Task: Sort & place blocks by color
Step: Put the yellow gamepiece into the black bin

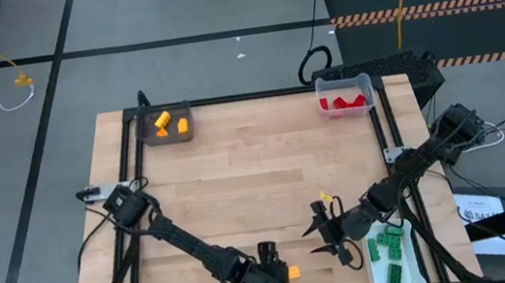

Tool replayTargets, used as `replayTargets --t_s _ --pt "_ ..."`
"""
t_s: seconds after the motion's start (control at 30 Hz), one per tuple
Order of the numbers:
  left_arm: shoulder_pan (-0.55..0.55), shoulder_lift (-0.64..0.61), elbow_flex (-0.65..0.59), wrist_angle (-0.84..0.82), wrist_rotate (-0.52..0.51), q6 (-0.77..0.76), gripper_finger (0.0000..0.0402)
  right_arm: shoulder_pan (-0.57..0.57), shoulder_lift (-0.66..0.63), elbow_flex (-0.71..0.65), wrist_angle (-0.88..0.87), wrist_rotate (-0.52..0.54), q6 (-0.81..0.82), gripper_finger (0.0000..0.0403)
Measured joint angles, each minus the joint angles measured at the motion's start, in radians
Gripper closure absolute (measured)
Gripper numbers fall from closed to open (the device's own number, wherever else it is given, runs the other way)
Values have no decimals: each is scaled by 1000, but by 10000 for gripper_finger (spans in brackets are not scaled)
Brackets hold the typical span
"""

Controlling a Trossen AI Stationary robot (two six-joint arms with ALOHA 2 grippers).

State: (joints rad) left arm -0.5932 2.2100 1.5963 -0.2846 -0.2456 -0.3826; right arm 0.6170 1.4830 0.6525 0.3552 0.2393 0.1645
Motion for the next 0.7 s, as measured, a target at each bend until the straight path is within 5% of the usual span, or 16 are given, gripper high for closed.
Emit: replayTargets --t_s 0.27,0.7 --pt "3 5 0 -8 -90 -42 87 0 -1 0 34 0 -22 183" --pt "-6 36 0 3 -64 -100 87 -1 -2 0 29 -3 -20 183"
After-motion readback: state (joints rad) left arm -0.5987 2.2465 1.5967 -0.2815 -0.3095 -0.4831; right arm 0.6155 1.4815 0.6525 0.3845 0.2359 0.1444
